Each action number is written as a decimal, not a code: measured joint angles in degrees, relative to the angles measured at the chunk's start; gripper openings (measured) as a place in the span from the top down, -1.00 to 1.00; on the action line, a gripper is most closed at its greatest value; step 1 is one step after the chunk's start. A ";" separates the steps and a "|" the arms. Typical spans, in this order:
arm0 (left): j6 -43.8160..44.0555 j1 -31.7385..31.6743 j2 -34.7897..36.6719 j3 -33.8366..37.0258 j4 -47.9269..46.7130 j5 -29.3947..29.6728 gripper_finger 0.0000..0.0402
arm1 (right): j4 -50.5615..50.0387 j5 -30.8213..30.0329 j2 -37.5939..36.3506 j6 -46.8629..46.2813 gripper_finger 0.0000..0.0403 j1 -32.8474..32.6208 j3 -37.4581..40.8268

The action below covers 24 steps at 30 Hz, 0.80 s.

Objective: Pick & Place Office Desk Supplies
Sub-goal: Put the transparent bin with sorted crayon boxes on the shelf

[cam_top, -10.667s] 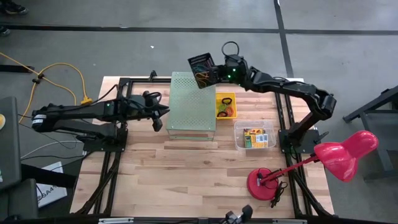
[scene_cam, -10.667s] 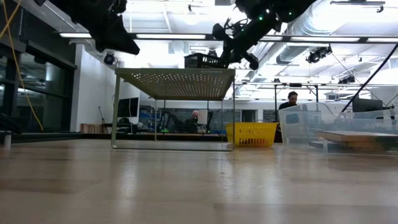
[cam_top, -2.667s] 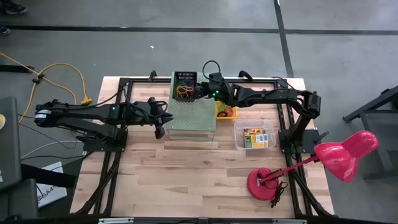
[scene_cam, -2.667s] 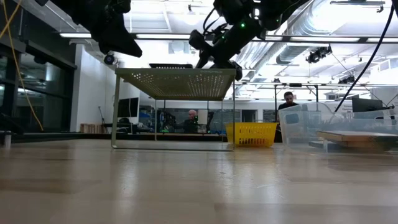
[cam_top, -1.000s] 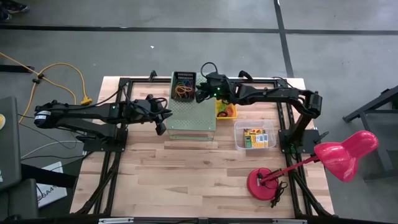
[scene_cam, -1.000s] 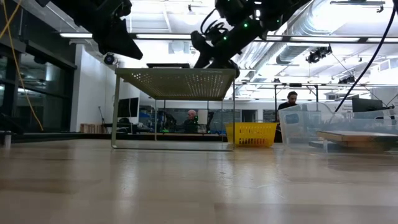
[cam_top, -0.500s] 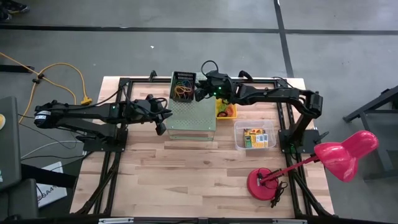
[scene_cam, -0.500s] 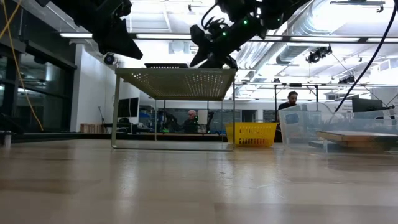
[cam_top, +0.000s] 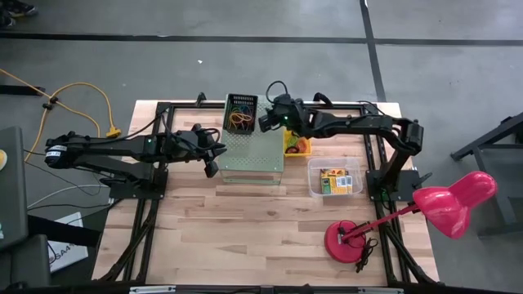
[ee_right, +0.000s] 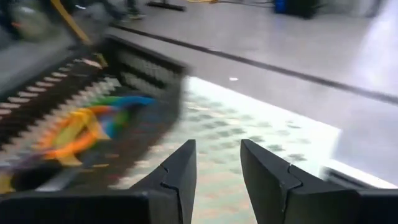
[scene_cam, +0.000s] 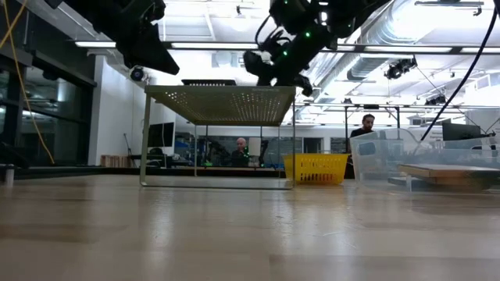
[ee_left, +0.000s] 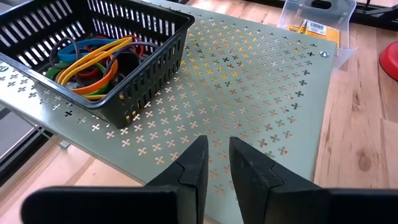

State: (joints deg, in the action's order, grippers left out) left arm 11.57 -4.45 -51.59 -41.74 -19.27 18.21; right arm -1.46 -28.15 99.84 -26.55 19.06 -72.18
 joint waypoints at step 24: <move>0.76 1.68 0.00 0.00 -0.75 -0.47 0.70 | -12.96 -3.86 -0.41 0.39 0.44 11.41 0.00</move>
State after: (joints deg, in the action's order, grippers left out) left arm 12.34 -2.76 -51.59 -41.74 -20.02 17.74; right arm -14.42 -32.00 99.44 -26.16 30.47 -72.18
